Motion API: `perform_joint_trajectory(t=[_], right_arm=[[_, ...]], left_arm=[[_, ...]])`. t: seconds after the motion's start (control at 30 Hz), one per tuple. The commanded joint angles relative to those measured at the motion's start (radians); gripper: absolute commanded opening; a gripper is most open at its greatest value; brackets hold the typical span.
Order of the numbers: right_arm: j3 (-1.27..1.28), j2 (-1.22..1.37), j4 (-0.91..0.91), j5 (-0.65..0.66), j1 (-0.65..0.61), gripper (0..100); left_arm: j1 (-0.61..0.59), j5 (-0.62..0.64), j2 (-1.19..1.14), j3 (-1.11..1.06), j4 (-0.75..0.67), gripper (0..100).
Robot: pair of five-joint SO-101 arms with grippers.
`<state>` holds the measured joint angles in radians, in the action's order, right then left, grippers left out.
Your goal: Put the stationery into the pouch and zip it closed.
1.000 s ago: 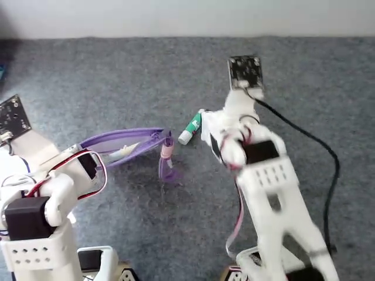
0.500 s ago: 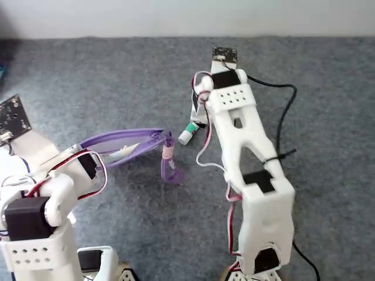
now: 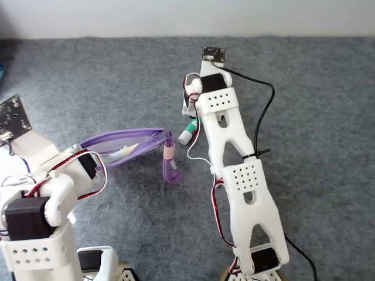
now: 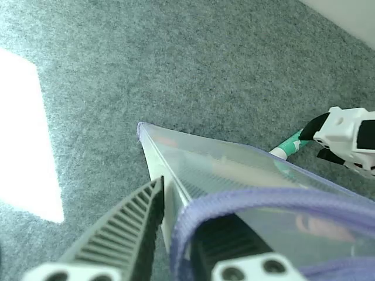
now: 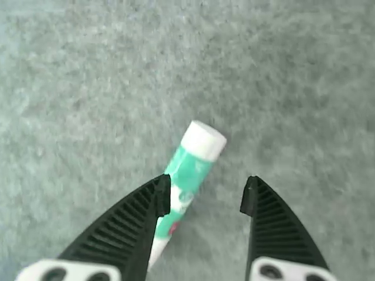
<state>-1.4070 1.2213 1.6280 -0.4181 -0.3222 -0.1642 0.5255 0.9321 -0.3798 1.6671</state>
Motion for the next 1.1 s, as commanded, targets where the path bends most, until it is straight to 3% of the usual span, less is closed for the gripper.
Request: perform_joint_trajectory(t=[0.0, 0.33, 0.5, 0.8, 1.07], right_arm=[[-0.106, 0.038, -0.035, -0.003, -0.024, 20.6], [-0.115, 0.122, -0.042, 0.043, -0.033, 19.8], [-0.129, 0.113, 0.019, 0.089, -0.027, 0.0], [-0.276, 0.019, 0.170, 0.183, -0.041, 0.8], [-0.110, -0.277, 0.173, 0.175, -0.047, 0.8]], left_arm=[[-0.008, 0.012, 0.017, 0.039, -0.037, 1], [-0.008, 0.012, 0.017, 0.039, -0.037, 1], [-0.008, 0.012, 0.017, 0.038, -0.037, 1], [-0.006, 0.012, 0.017, 0.038, -0.037, 1], [-0.006, 0.012, 0.015, 0.038, -0.038, 1]])
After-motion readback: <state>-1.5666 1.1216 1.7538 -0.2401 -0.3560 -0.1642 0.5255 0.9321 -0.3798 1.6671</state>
